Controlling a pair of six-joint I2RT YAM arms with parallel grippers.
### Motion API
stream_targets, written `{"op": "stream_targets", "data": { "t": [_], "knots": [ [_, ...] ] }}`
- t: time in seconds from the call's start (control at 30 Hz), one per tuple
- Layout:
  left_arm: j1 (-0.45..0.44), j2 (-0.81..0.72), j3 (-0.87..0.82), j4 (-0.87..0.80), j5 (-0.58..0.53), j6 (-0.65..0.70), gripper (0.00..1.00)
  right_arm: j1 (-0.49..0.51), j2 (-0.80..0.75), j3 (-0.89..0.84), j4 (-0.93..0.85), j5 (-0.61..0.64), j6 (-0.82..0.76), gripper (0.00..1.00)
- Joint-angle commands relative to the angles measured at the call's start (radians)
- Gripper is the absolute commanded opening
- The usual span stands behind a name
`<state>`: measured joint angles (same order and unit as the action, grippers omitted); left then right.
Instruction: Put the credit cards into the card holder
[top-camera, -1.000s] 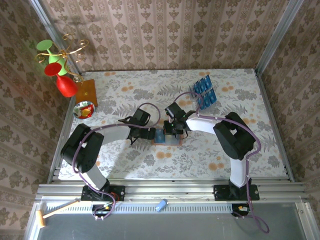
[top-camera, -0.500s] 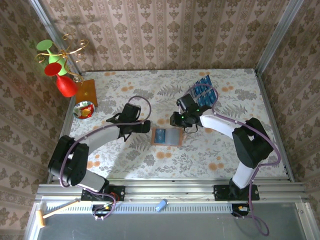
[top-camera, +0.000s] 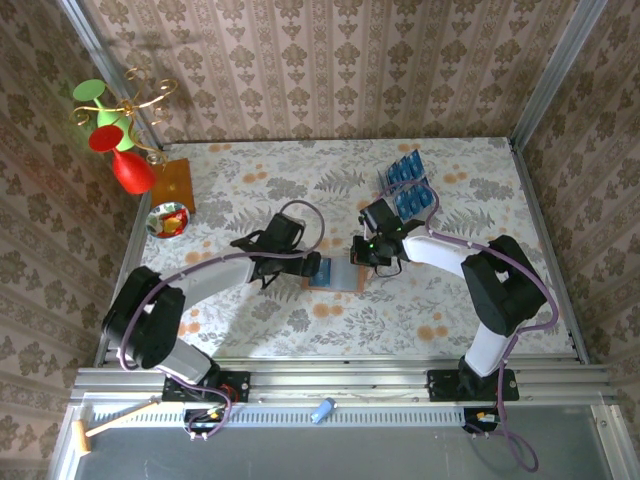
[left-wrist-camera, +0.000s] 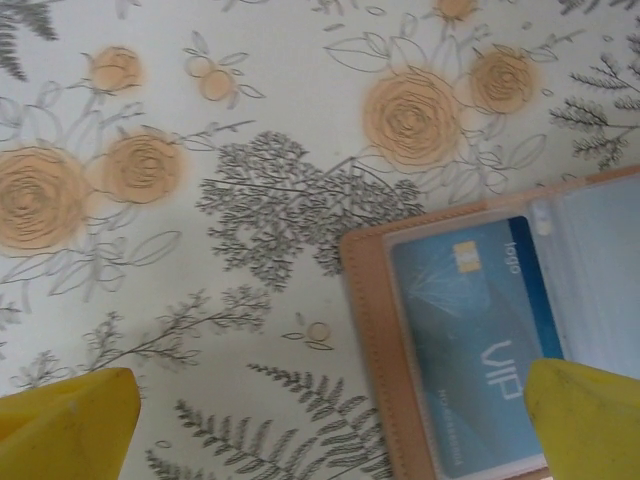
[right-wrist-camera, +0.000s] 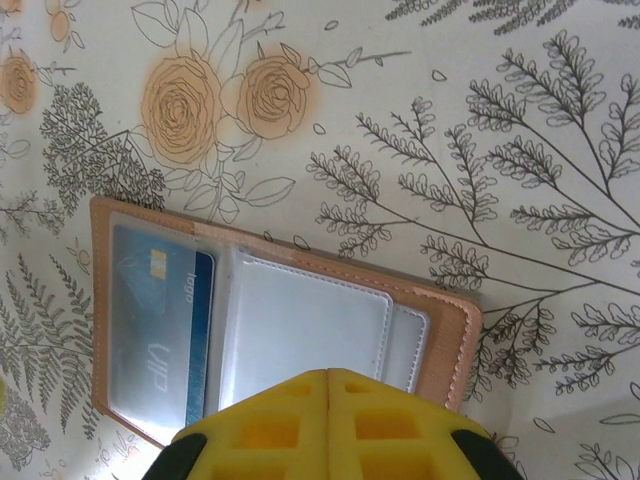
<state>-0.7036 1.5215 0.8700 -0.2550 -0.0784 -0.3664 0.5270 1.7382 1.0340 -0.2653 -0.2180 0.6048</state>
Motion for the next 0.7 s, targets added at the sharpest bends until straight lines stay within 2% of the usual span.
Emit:
{"op": "stream_targets", "data": {
  "t": [0.0, 0.23, 0.67],
  "knots": [
    [-0.029, 0.035, 0.043, -0.008, -0.015, -0.013, 1.0, -0.001, 0.035, -0.009, 0.017, -0.017, -0.005, 0.07],
    [-0.085, 0.082, 0.083, -0.009, -0.124, 0.017, 1.0, -0.001, 0.051, -0.008, 0.026, -0.02, -0.004, 0.06],
    [-0.119, 0.136, 0.079, 0.062, -0.096, 0.021, 1.0, 0.002, 0.082, 0.0, 0.046, -0.046, 0.007, 0.05]
  ]
}}
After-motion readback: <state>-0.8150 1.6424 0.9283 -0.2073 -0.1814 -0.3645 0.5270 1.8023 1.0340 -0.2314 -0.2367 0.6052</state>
